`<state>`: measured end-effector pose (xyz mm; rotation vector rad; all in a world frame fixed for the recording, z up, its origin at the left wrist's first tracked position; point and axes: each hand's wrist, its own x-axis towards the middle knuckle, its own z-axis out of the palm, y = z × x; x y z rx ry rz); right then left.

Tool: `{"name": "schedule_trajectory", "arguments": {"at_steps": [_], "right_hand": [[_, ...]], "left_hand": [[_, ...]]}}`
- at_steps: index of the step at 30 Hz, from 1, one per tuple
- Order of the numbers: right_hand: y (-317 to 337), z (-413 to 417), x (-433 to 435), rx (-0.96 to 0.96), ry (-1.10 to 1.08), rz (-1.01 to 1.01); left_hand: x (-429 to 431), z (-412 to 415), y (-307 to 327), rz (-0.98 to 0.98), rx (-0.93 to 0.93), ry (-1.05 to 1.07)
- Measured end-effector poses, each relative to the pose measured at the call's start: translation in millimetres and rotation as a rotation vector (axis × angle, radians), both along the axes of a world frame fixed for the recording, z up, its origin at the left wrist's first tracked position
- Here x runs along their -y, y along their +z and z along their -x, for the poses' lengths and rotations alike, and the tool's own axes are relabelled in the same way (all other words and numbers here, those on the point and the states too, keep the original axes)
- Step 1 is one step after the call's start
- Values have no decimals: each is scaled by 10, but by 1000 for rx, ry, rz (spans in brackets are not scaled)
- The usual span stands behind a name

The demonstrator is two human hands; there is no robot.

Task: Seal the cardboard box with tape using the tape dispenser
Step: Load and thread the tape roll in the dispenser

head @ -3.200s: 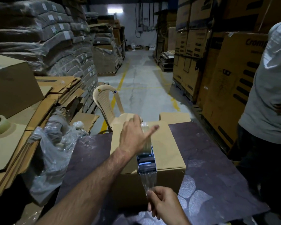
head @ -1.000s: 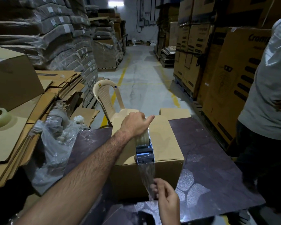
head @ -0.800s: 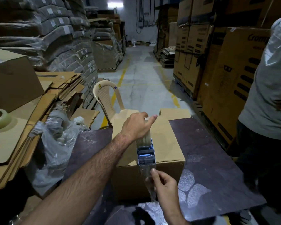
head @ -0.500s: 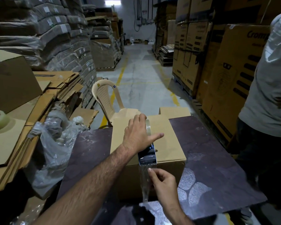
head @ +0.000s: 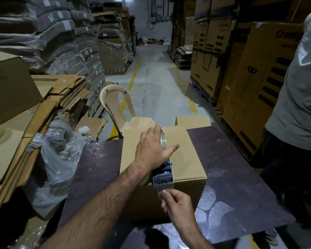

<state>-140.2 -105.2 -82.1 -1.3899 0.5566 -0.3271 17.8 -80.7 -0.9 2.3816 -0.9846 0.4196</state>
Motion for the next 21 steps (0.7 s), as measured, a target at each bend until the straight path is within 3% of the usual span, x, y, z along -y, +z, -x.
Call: {"name": "schedule_trajectory", "arguments": {"at_steps": [4,14,16,21], "right_hand": [[-33,-32,16,-18,10,83],[-107,-128,128,-231,122,-284],[-238,-131,73,-339,92,-273],[-356,-4,-3,-380,218,-240]], "left_hand": [[22,-57,-4,-24,15,11],[58,-74,28,-34,59,3],[34,-72,-17,-27,30,3],[25,-95,-22,-43,39,-1]]}}
